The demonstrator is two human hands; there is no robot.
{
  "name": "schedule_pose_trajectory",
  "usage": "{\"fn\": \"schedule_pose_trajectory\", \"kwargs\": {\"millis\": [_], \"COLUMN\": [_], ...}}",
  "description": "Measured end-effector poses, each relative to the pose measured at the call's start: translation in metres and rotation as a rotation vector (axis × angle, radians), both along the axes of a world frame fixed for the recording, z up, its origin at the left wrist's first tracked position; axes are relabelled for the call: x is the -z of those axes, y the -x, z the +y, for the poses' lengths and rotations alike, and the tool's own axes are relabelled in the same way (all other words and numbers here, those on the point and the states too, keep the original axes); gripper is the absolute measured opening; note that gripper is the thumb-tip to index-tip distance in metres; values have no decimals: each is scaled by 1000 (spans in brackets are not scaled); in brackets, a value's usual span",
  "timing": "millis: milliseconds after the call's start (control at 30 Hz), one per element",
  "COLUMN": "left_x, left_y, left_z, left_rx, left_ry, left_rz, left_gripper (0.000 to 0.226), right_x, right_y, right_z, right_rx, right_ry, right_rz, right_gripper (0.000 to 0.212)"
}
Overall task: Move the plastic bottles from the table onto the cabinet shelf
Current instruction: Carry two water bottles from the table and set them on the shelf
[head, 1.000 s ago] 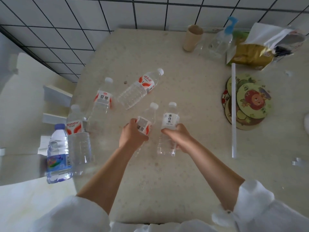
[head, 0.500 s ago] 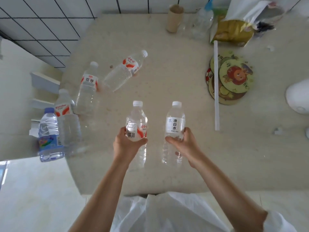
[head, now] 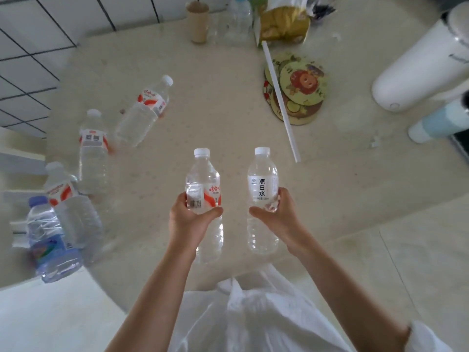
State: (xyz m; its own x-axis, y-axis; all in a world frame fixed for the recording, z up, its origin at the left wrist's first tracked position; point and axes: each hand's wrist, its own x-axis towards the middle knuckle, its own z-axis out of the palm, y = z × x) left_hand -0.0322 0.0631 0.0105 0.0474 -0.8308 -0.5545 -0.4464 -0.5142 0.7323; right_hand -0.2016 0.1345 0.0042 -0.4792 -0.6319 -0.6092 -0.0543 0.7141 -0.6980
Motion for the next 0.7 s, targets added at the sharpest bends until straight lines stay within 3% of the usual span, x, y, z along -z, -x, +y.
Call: {"fn": "schedule_pose_trajectory", "kwargs": {"millis": [100, 400, 700], "left_x": [0, 3, -14], "left_y": [-7, -25, 23], "left_z": [6, 46, 136], "left_rx": [74, 339, 713], "left_ry": [7, -2, 13], "left_rz": [26, 68, 75], "left_gripper": [45, 53, 49], "right_x": [0, -7, -27], "right_y": [-12, -70, -91], "right_z": [15, 111, 240], "right_rx": [106, 502, 892], "right_ry": [1, 95, 136], "right_rz": [-6, -73, -74], "right_gripper": [64, 51, 53]}}
